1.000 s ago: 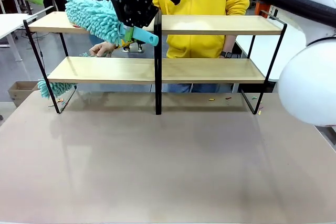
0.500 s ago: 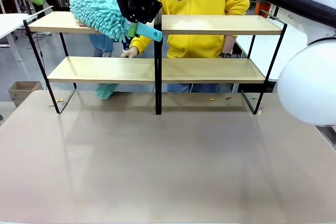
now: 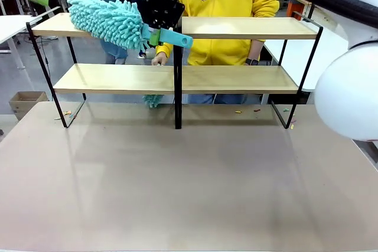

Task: Clean the shelves.
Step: Clean another randomly selected level of the Shelf with the Duster.

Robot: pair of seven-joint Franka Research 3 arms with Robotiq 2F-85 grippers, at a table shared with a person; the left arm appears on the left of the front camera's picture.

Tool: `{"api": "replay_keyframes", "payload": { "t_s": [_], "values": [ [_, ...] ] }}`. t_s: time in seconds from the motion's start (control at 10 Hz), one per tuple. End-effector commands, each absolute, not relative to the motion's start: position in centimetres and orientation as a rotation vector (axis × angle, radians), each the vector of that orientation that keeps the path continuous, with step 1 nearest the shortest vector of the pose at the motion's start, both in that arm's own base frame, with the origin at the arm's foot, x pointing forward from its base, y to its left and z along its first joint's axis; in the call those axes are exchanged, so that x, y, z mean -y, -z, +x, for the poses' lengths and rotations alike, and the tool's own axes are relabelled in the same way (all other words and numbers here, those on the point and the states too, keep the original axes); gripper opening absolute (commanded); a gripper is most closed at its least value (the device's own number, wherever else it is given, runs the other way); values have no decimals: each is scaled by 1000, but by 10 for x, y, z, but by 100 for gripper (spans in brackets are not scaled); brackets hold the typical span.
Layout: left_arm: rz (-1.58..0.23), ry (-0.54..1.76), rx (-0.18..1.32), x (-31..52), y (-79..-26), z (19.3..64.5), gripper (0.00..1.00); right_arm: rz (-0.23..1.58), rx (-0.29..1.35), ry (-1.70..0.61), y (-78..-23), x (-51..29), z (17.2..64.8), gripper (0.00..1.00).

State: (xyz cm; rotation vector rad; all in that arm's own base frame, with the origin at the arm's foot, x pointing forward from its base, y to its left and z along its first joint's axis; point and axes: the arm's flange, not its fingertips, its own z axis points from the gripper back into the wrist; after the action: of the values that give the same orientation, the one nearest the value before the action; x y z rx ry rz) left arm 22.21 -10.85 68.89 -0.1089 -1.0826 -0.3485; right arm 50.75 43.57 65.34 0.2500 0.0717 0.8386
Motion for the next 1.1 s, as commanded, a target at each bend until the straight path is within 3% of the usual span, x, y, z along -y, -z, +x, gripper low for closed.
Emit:
{"api": "replay_keyframes", "payload": {
  "t_s": [0.0,0.3,0.7,1.0],
  "values": [
    [-114,350,1084,107,-688,221,100,254,-122,-1001,-687,-444,532,12],
    [-114,350,1084,107,-688,221,100,365,-294,-1288,-691,-419,528,12],
    [-114,350,1084,107,-688,221,100,427,-327,-1306,-684,-398,526,12],
    [-114,350,1084,107,-688,221,100,507,-262,-1150,-683,-321,483,12]
  ]
}}
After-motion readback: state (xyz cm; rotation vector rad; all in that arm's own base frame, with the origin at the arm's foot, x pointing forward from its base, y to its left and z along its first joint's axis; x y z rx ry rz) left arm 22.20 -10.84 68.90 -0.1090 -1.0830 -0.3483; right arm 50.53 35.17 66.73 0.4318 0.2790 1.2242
